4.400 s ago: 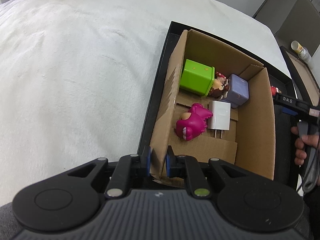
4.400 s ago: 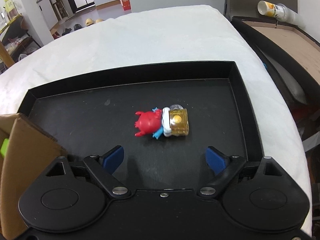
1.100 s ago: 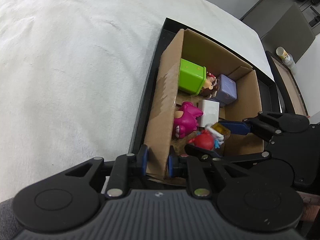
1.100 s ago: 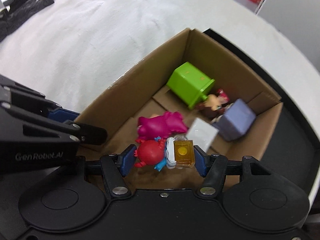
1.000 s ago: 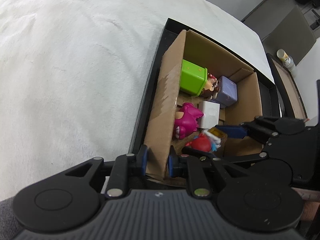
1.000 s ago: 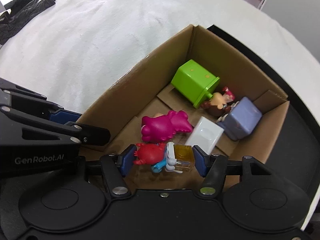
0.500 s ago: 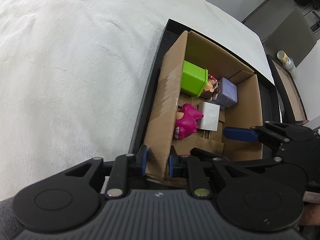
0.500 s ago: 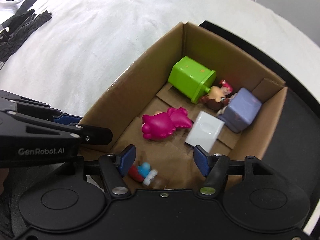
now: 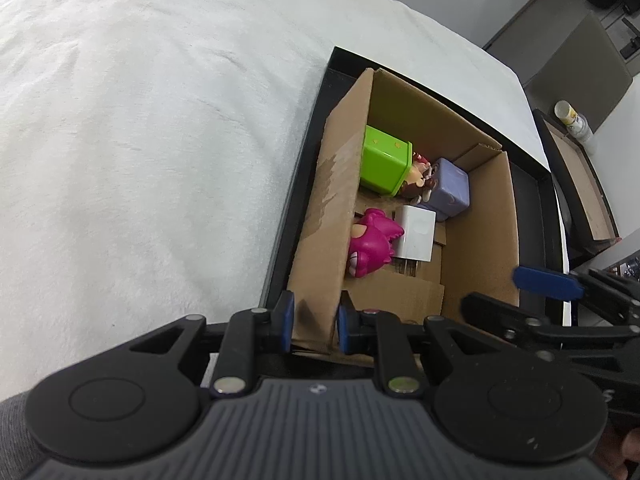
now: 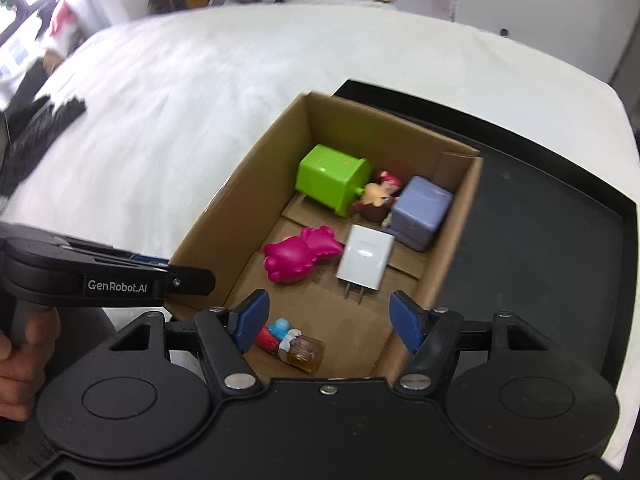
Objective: Organize rigid objects
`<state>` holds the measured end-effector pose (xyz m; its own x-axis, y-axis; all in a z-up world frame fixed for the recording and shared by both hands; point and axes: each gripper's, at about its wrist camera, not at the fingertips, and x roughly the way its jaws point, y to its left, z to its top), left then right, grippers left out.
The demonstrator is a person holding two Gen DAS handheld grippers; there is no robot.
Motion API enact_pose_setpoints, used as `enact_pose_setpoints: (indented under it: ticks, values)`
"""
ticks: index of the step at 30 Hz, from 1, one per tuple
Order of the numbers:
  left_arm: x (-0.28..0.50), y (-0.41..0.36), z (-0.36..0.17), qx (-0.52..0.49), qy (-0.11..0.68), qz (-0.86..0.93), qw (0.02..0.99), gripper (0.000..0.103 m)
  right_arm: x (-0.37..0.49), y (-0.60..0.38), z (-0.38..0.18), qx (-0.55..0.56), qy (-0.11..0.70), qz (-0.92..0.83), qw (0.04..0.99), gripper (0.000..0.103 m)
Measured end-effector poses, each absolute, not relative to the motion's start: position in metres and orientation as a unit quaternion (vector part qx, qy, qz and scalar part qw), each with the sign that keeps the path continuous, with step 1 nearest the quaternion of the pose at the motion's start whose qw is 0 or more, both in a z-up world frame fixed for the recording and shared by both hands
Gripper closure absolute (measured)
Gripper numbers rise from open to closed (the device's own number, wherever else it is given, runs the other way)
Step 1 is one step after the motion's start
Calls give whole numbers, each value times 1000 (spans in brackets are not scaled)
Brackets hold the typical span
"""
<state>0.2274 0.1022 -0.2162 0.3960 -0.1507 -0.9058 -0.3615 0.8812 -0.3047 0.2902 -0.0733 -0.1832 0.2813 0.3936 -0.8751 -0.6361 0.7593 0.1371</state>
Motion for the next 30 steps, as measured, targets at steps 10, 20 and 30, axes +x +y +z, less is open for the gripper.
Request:
enact_pose_setpoints:
  ticks: [10,20,30]
  values:
    - [209,97,-193,-233,529,92,811,73,282,-109,-175,-68,496,274,821,15]
    - [199,76,-147,-182,510,95,835,30,266,-151,-156,-6,461,237,855,0]
    - [166,60,-99,-146,487,68,858,10,241,-179,-132,43,427,221,876,0]
